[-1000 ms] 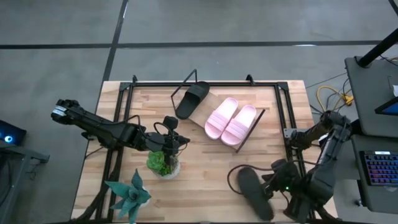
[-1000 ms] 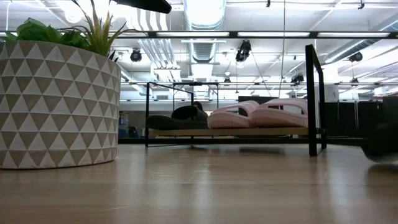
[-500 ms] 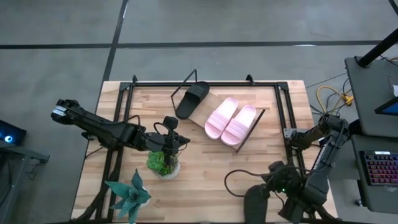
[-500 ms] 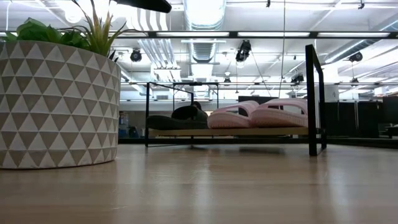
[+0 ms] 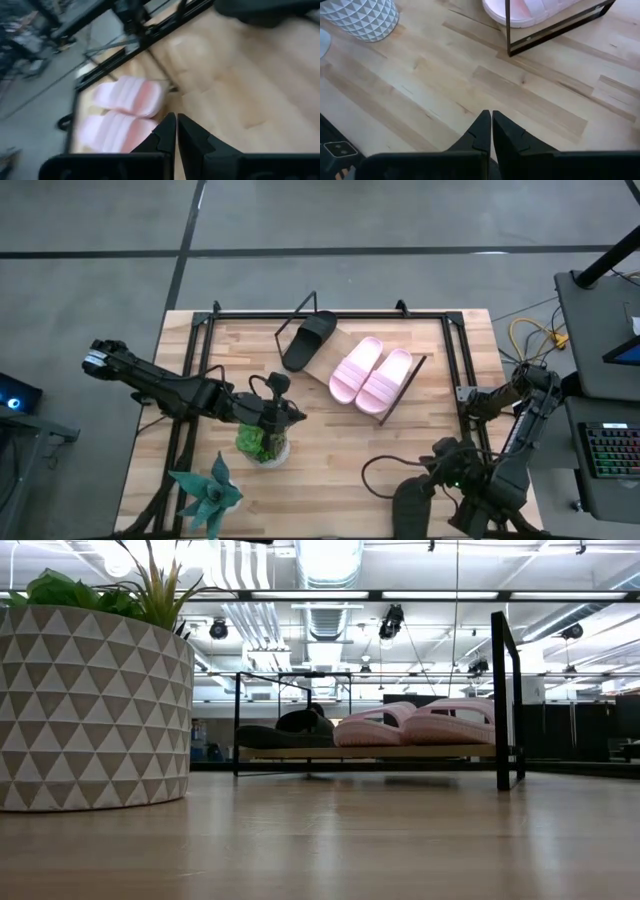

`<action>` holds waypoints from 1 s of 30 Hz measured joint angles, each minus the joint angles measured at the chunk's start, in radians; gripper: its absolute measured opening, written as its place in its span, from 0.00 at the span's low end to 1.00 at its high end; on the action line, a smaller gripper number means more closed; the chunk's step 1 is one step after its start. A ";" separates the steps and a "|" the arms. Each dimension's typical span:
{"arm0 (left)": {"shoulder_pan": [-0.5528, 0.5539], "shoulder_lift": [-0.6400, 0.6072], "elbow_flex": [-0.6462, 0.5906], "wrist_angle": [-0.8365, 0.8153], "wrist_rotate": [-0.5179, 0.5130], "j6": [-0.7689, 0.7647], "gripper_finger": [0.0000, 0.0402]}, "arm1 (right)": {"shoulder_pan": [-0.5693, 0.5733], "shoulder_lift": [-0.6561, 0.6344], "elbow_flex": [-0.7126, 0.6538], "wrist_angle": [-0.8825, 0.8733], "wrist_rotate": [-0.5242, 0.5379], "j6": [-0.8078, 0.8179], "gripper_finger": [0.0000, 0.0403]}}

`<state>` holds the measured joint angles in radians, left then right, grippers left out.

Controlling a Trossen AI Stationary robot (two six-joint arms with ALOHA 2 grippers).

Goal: Pick and place slides into the shelf
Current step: Put the black slide on the shelf

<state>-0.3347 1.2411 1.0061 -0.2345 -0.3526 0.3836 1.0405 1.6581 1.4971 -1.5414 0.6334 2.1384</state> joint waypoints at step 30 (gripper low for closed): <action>0.028 0.131 0.016 0.107 0.429 -0.086 0.51 | -0.026 -0.003 0.246 0.142 -0.008 -0.801 0.06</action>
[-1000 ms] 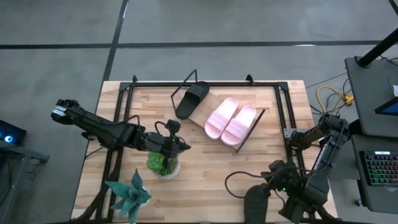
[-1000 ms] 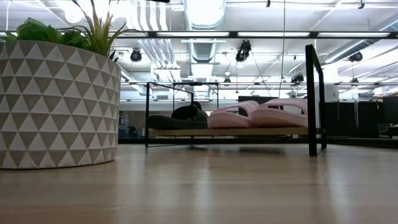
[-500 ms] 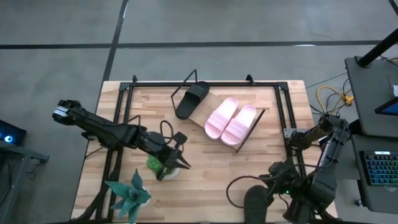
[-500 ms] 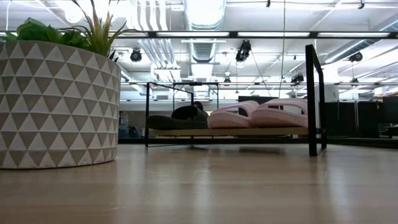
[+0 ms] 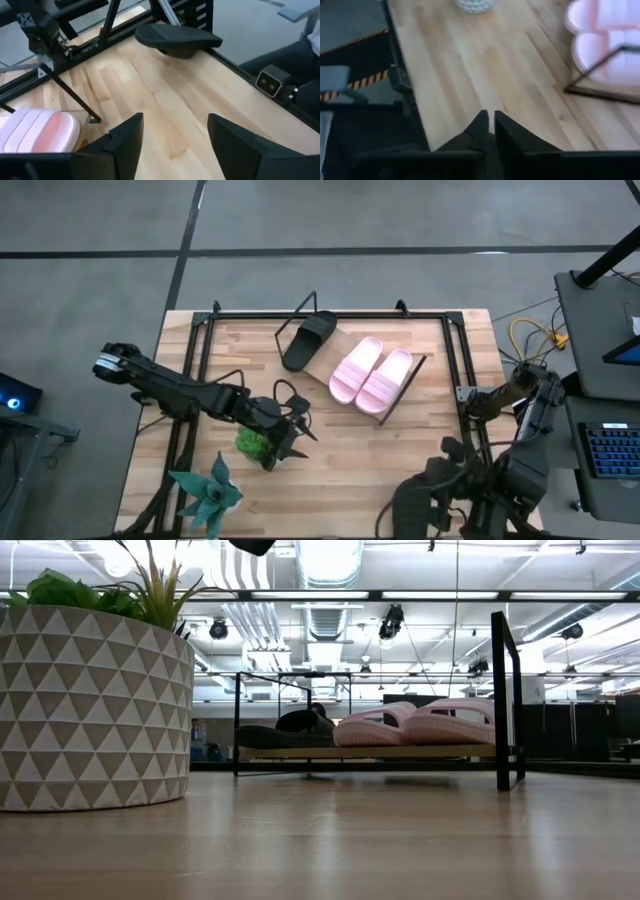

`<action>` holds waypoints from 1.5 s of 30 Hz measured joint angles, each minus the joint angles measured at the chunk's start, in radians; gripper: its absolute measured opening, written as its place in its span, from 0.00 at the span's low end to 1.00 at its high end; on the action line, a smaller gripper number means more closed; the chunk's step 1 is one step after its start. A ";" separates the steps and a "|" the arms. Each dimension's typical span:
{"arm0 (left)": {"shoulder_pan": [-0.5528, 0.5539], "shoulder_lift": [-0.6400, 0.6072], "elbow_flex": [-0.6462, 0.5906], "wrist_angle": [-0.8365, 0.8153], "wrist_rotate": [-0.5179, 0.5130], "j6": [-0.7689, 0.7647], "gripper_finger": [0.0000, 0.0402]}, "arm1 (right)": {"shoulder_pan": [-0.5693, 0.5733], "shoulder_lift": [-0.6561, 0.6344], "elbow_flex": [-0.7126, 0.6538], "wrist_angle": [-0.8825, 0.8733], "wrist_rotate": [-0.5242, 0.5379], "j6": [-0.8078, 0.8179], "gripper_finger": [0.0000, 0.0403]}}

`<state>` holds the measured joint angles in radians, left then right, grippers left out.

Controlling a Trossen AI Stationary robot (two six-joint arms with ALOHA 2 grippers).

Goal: Pick and place slides into the shelf
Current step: Put the black slide on the shelf

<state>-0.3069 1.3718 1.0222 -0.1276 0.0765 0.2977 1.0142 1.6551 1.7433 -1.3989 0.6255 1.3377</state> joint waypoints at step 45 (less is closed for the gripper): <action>0.000 -0.178 -0.016 -0.335 -0.061 -0.004 0.53 | -0.541 -0.425 -0.787 0.589 -1.048 -0.631 0.58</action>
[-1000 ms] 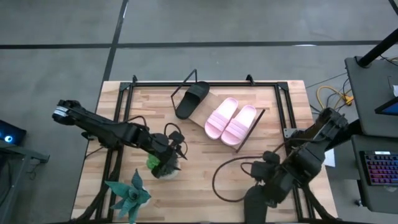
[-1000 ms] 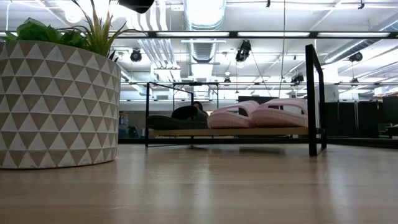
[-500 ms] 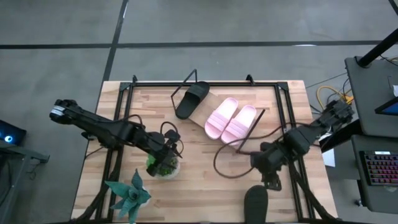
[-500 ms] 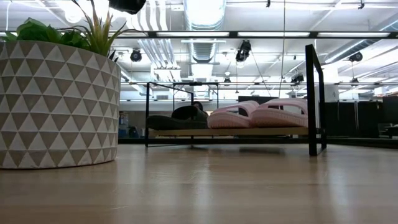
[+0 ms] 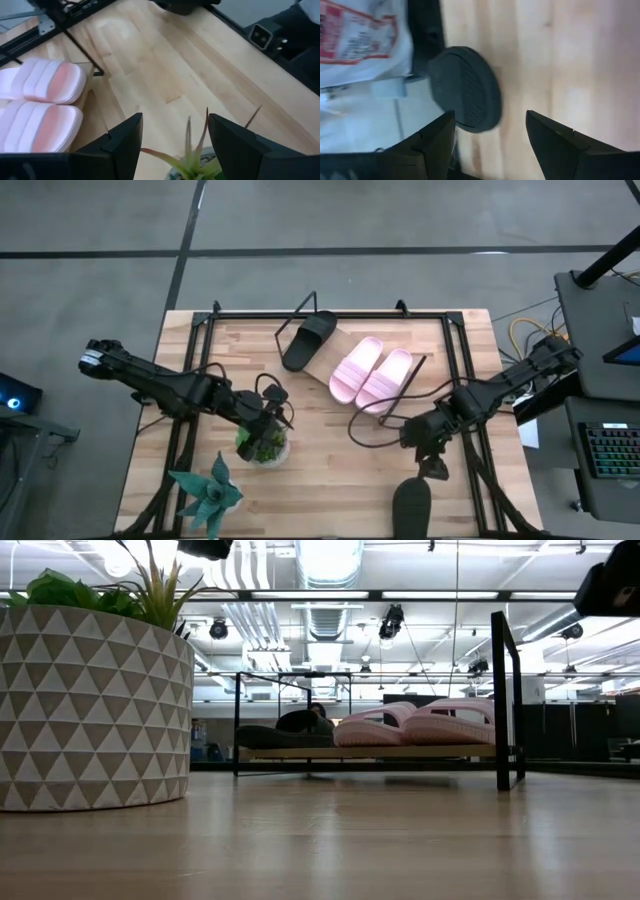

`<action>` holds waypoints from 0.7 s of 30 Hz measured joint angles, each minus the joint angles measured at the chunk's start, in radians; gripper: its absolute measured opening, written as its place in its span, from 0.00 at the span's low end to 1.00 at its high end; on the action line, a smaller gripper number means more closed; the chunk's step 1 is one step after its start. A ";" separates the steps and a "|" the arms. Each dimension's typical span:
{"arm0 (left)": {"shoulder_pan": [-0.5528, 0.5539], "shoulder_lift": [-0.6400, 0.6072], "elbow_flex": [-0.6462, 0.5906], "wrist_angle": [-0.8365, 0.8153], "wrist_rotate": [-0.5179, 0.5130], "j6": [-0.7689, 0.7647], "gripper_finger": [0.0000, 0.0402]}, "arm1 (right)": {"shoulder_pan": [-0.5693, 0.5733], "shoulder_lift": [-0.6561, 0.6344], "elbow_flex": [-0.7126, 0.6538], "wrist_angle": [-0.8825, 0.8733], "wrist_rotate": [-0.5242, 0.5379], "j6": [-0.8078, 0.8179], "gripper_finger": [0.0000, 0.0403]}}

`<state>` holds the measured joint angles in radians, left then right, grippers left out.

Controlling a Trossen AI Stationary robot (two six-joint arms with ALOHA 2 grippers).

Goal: Pick and place slides into the shelf
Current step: Put the black slide on the shelf

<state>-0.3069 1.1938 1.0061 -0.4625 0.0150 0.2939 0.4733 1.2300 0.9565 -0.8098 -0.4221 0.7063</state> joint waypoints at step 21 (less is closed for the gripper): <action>0.000 0.004 -0.013 0.000 -0.014 0.000 0.53 | 0.000 0.005 -0.168 0.226 -0.067 0.079 0.58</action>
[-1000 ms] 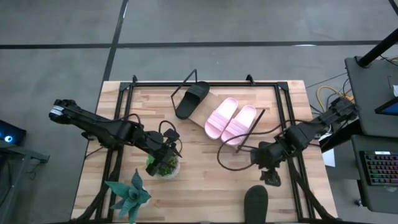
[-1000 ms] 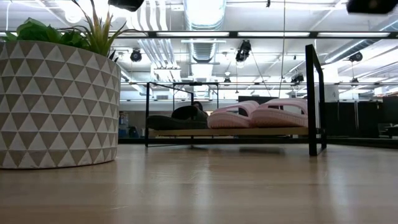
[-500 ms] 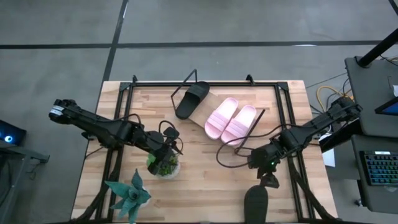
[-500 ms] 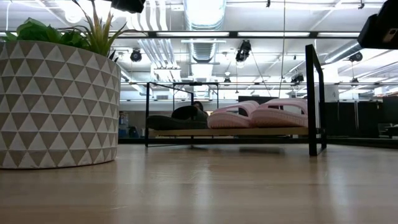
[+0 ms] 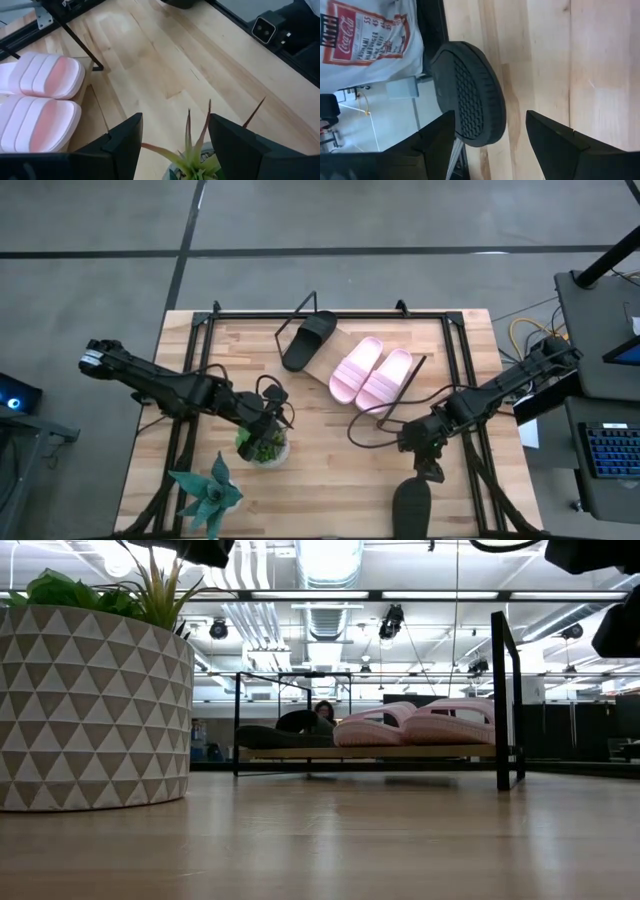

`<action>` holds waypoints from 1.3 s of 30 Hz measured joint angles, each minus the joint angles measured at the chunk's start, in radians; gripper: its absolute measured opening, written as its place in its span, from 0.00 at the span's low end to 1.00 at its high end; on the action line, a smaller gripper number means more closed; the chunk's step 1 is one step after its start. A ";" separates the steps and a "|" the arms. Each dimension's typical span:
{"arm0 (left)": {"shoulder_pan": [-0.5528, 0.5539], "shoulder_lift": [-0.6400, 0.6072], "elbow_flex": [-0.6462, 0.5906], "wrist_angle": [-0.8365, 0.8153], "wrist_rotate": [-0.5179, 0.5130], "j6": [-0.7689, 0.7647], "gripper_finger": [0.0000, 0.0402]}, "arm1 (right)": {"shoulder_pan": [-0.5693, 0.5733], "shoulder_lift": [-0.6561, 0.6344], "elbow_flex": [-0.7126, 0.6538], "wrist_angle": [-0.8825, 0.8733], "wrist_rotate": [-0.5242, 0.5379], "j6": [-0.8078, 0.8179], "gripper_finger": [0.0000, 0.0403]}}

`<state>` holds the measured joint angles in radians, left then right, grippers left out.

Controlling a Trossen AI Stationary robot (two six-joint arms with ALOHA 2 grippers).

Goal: Pick and place slides into the shelf
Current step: Put the black slide on the shelf

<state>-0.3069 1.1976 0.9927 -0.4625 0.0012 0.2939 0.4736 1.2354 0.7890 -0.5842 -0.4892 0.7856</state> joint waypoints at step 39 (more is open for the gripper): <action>0.031 -0.001 -0.044 0.036 -0.043 0.001 0.53 | 0.035 0.097 -0.046 0.131 -0.106 0.020 0.58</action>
<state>-0.2758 1.1965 0.9487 -0.4270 -0.0418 0.2947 0.5083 1.3320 0.7431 -0.4533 -0.5952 0.8057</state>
